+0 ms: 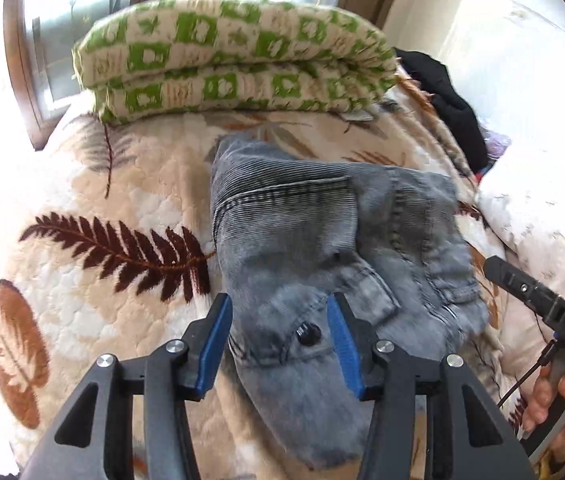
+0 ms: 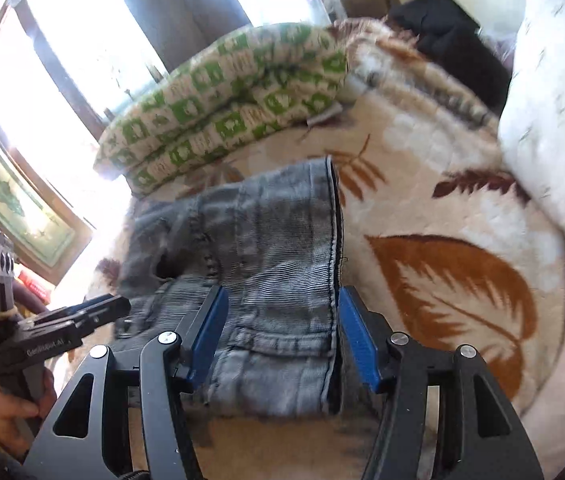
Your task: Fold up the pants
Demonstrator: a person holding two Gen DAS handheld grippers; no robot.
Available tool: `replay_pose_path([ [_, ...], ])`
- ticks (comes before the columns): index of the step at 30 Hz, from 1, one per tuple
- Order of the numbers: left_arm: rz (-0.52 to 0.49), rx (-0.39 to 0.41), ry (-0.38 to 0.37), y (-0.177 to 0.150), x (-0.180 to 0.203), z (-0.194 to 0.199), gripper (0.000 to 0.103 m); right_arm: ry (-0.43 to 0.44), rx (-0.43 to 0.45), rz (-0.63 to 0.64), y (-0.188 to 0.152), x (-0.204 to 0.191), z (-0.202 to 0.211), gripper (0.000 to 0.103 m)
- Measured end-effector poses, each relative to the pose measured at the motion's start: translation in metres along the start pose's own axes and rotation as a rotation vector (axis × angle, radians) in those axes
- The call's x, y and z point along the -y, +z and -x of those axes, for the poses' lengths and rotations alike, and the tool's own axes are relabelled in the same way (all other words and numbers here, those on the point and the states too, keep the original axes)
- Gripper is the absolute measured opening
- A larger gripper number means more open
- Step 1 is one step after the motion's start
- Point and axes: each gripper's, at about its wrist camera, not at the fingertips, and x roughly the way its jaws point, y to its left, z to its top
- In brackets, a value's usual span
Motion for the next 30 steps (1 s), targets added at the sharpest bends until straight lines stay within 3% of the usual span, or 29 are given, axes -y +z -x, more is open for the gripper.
replay_pose_path([
  [3,-0.038,-0.004,0.0,-0.008,0.011,0.007,0.052,0.003,-0.007,0.061,-0.006,-0.015,0.007,0.057],
  [9,-0.072,-0.058,0.048,-0.026,0.018,-0.017,0.053,-0.059,-0.136,0.095,-0.026,-0.013,-0.026,0.052],
  [14,-0.067,-0.048,0.065,-0.027,0.02,-0.018,0.053,-0.087,-0.161,0.142,-0.027,-0.019,-0.031,0.053],
  [30,-0.049,-0.03,0.042,-0.046,0.032,0.035,0.053,-0.063,-0.125,0.123,-0.048,-0.035,0.045,0.058],
])
